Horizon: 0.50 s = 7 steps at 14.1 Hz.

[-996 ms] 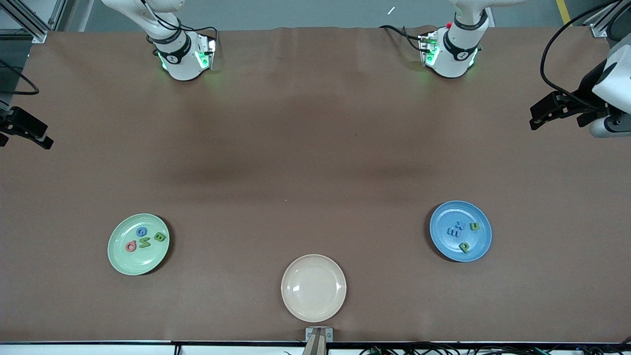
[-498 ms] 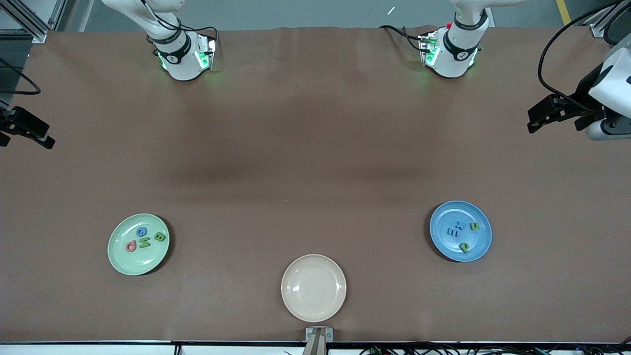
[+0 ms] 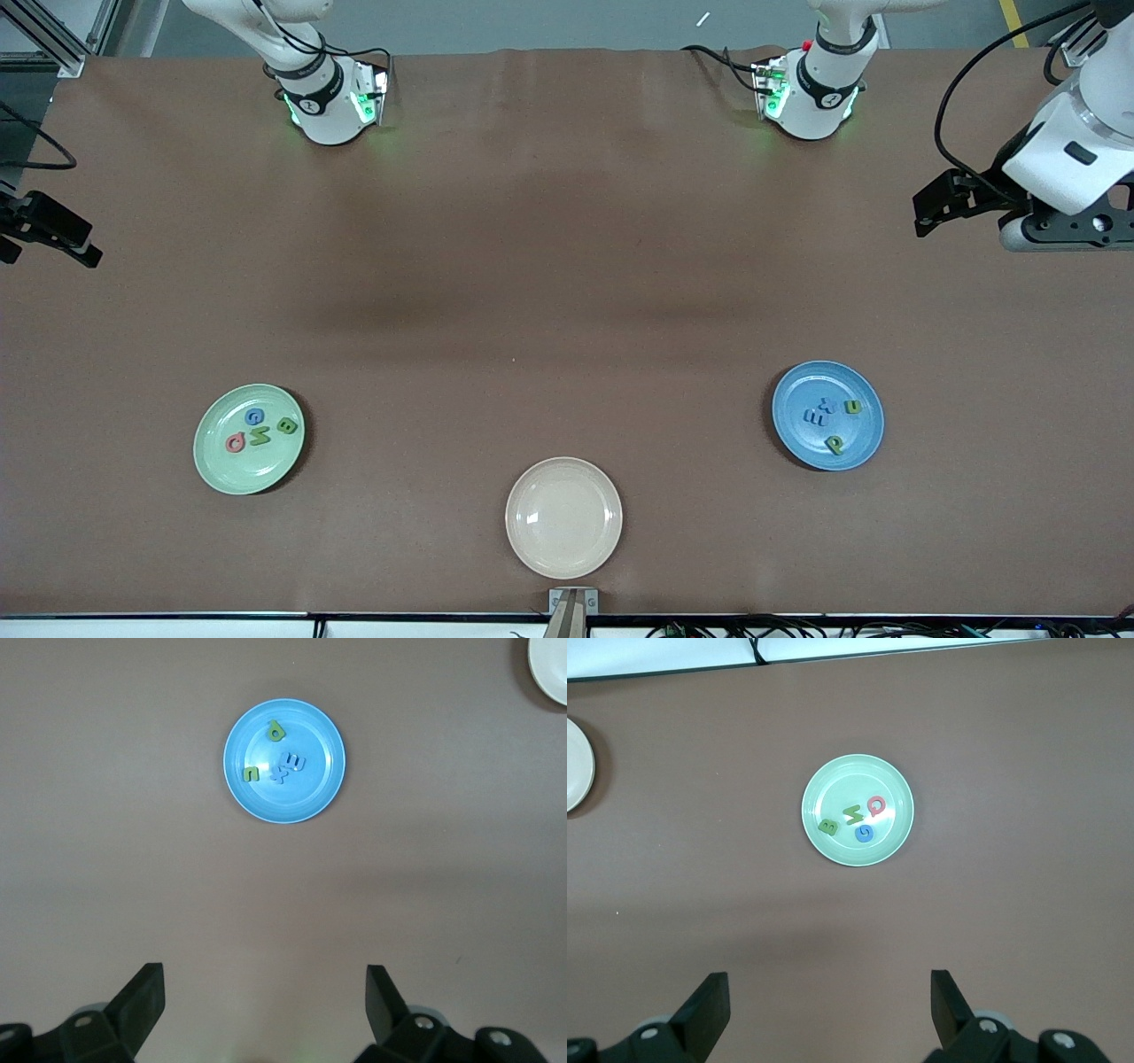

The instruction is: Sort upper and lower case letters into plates

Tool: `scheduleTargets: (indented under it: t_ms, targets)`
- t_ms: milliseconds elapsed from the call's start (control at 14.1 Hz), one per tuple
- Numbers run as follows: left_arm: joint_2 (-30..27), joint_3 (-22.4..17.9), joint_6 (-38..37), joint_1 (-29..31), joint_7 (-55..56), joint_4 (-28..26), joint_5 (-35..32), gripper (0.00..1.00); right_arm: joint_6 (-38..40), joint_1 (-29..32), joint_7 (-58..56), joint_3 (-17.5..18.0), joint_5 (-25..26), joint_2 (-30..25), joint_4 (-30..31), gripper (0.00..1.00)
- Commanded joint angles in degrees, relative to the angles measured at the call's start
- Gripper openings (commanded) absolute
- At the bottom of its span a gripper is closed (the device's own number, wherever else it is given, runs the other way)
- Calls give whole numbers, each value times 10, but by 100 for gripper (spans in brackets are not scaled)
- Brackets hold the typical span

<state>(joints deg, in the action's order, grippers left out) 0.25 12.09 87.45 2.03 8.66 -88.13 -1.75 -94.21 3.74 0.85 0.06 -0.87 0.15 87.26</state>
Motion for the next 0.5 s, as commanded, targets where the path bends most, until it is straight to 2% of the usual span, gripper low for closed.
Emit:
scheduleTargets:
  t_ms: [0,427]
  targets:
    - [-63,1,41,5,-7,-74,-2,100,5,2,4,3,5,1,-7,100]
    - [-52,-6,35,17,-12,-43,-3,100,3,2,6,3,0,3,-7,100]
